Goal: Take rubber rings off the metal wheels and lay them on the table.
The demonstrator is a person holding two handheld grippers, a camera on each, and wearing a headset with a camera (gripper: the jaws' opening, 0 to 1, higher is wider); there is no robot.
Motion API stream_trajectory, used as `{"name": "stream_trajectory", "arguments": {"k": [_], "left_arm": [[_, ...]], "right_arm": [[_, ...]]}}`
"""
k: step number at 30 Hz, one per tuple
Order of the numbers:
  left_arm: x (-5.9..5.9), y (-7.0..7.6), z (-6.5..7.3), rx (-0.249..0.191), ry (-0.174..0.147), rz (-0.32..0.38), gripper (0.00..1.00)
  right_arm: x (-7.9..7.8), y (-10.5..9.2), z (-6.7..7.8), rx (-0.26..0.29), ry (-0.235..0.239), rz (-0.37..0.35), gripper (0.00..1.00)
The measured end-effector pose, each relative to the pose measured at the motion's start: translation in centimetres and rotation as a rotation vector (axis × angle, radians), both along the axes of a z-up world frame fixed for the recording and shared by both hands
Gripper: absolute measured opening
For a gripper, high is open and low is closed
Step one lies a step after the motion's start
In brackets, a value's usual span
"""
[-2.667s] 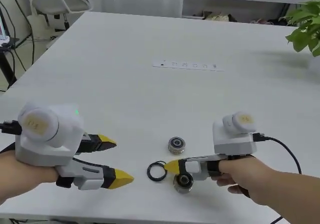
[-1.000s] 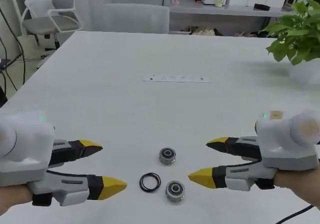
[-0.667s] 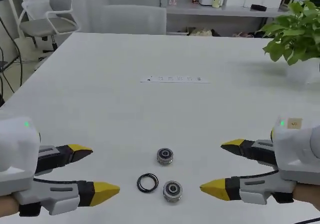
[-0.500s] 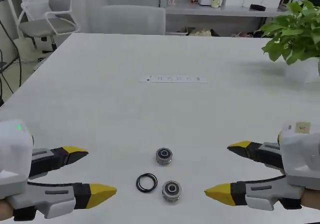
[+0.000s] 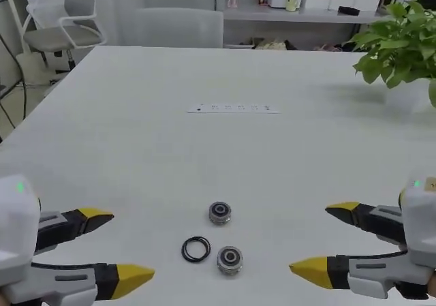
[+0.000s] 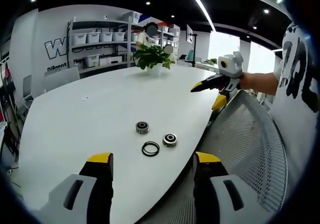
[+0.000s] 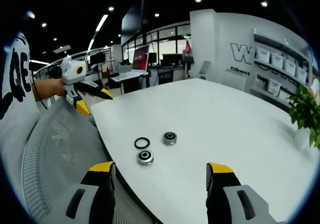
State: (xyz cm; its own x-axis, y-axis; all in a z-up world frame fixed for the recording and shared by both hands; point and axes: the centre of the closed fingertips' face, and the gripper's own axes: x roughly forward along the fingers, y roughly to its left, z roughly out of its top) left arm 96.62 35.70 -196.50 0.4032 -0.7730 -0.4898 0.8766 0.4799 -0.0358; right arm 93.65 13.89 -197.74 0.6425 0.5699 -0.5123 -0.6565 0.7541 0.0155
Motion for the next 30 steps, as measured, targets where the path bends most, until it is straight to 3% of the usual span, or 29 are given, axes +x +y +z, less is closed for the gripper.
{"name": "stream_trajectory", "arguments": {"k": [8,30], "left_arm": [[-0.23,0.17,-0.47,0.02,-0.001,0.003,0.63],[-0.06,0.23,-0.64,0.026,0.016,0.013,0.63]], "right_arm": [[-0.37,0.02,-0.13,-0.007,-0.001,0.003,0.74],[-0.6,-0.42,-0.26,0.019,0.007,-0.018,0.74]]}}
